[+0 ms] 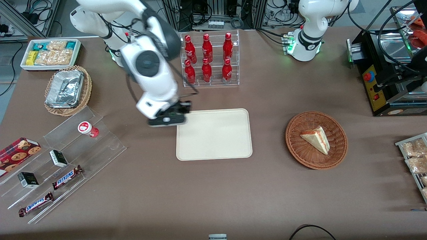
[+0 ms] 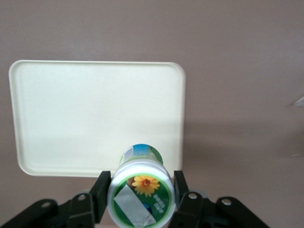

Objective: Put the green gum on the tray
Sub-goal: 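Carry the gum jar with the right gripper over the cream tray, then lower the gum jar onto the tray and open the right gripper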

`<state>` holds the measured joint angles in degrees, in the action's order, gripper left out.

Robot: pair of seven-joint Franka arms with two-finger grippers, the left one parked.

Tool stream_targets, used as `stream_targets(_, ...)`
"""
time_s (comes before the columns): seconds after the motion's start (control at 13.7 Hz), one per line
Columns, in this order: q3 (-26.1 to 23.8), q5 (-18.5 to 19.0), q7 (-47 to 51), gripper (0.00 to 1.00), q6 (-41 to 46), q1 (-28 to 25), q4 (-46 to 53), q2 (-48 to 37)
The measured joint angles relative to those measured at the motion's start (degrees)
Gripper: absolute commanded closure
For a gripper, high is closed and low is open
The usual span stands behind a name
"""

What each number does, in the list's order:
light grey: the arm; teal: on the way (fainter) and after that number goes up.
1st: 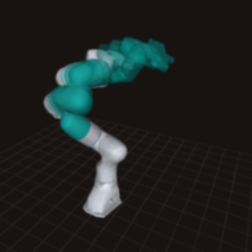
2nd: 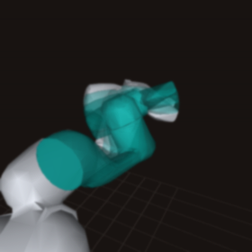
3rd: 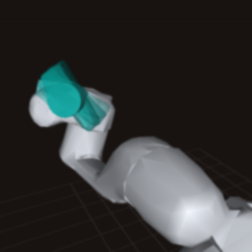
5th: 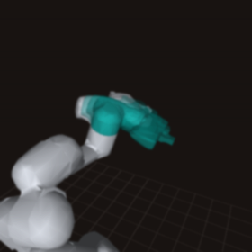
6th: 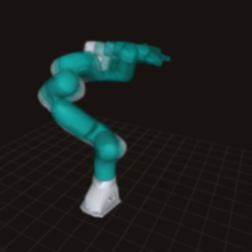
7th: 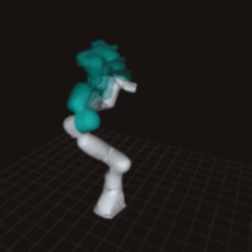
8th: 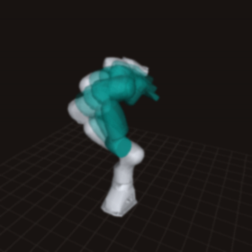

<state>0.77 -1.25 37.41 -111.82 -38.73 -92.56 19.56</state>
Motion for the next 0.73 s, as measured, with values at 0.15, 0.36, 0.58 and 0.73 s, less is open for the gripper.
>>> stream_targets(0.15,0.1,1.0,6.3,1.0,-5.2,-3.9,1.3,5.2)
stream_targets(0.36,0.2,1.9,9.8,1.0,-13.4,-7.4,1.8,12.8)
stream_targets(0.58,0.4,1.9,9.9,1.0,-15.9,-8.2,2.6,16.4)
stream_targets(0.73,0.6,1.9,9.9,1.0,-16.1,-8.2,2.6,17.0)
